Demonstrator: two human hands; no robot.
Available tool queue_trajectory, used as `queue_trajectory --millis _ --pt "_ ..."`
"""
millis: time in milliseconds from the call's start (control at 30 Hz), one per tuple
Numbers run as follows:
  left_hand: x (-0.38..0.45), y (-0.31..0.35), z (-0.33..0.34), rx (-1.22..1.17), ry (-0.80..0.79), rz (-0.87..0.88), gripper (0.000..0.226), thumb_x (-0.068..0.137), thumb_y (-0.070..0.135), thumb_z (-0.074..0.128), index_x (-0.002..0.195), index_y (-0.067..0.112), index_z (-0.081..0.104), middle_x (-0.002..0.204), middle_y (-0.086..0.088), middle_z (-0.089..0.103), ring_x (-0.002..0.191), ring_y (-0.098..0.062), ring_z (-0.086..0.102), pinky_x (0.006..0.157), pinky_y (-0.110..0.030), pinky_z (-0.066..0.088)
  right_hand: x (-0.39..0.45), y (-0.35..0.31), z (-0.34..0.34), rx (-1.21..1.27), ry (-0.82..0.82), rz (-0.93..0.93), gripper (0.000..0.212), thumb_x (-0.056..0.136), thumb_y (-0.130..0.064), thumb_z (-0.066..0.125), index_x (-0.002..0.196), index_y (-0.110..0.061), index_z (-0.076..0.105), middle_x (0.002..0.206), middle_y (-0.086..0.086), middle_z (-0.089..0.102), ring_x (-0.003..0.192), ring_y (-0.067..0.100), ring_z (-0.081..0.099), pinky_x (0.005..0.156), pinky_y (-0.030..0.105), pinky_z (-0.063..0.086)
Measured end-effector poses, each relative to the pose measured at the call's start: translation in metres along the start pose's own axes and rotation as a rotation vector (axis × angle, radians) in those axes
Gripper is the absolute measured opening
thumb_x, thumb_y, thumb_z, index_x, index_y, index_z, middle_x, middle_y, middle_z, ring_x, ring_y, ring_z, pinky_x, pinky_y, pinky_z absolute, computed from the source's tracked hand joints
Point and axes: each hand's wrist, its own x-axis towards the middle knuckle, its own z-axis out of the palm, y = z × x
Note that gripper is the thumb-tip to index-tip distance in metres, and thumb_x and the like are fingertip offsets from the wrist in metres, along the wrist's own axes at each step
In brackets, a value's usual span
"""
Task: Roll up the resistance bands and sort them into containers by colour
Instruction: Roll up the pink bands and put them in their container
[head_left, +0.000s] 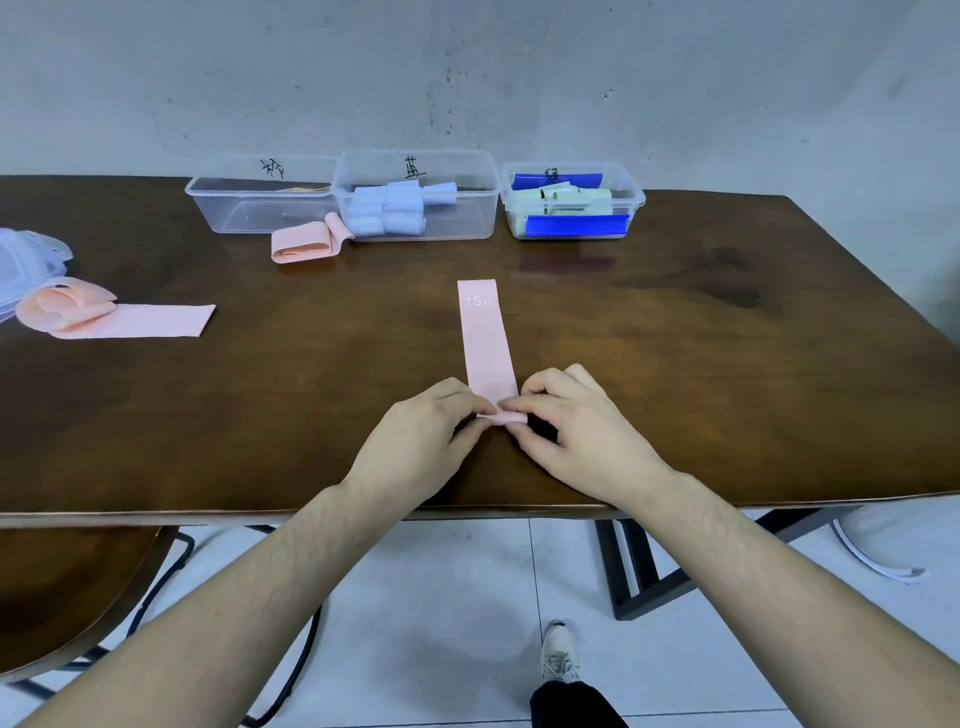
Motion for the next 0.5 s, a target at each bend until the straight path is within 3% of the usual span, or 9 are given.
queue_trajectory --millis 133,400,500 --pt "0.001 0.001 0.002 0.008 -0.001 -0.043 0.021 0.098 0.033 0.058 0.11 0.024 0.073 0.104 0.016 0.056 0.076 -0.008 0.058 0.069 -0.023 0.049 0.005 0.003 -0.001 0.095 -0.038 -0.002 0.022 0.098 -0.031 0.063 0.118 -0.03 0.072 0.106 -0.018 0.058 0.095 0.011 0.049 0.088 0.021 0.043" --pt "0.001 0.0 0.002 -0.013 0.037 0.004 0.016 0.095 0.029 0.065 0.108 0.024 0.072 0.101 0.015 0.059 0.075 -0.001 0.049 0.064 -0.013 0.041 0.012 0.007 0.001 0.106 -0.023 0.017 0.019 0.099 -0.027 0.061 0.113 -0.026 0.074 0.104 -0.016 0.063 0.092 0.01 0.049 0.088 0.027 0.046" --pt "0.003 0.0 0.002 0.011 0.055 0.033 0.016 0.095 0.031 0.064 0.104 0.023 0.074 0.097 0.012 0.061 0.073 -0.007 0.057 0.062 -0.02 0.048 0.014 0.005 0.001 0.079 -0.024 0.025 0.021 0.1 -0.029 0.06 0.114 -0.026 0.074 0.103 -0.016 0.061 0.093 0.011 0.046 0.088 0.025 0.044"
